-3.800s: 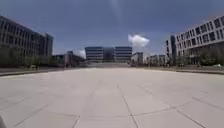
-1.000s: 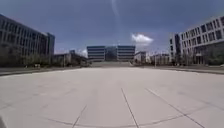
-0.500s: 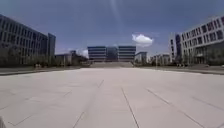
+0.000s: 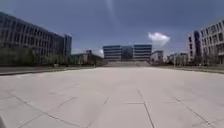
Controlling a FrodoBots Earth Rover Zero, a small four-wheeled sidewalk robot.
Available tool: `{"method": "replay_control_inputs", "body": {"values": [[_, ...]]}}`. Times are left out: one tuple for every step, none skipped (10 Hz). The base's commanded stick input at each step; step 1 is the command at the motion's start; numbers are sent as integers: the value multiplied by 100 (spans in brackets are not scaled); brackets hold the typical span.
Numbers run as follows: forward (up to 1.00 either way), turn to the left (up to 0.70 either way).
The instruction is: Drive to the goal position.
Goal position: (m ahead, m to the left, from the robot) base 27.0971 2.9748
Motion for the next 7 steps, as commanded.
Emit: {"method": "replay_control_inputs", "body": {"values": [[82, 0], [82, 0], [82, -5], [82, -13], [82, -32], [82, -16], [82, -3]]}}
